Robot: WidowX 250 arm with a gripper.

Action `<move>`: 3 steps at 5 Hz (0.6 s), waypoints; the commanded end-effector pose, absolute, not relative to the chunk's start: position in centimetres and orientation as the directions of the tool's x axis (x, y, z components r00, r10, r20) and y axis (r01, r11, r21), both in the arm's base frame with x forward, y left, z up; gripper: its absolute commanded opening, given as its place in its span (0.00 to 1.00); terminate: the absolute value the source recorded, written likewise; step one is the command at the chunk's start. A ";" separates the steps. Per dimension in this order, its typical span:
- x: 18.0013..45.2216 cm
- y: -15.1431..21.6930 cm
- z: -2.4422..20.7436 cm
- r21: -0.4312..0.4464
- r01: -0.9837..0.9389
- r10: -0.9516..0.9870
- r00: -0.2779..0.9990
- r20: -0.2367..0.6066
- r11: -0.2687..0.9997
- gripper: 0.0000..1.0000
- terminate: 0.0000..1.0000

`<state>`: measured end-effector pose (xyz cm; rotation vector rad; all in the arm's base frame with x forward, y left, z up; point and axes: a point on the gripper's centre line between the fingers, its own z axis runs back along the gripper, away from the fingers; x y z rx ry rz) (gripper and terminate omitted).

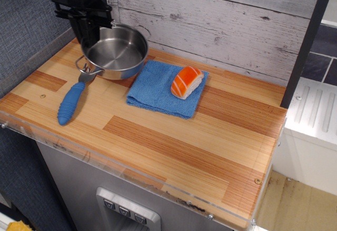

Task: Pick up the pot and place it to the left of the blue cloth

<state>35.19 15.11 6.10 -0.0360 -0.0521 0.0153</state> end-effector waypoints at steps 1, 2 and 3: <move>35.7 16.0 6.6 0.009 -0.004 0.004 0.998 0.069 1.000 0.00 0.00; 35.8 14.4 4.7 0.008 0.045 -0.045 0.999 0.012 0.999 0.00 0.00; 35.8 13.0 3.7 0.005 0.084 -0.084 0.996 -0.021 0.996 0.00 0.00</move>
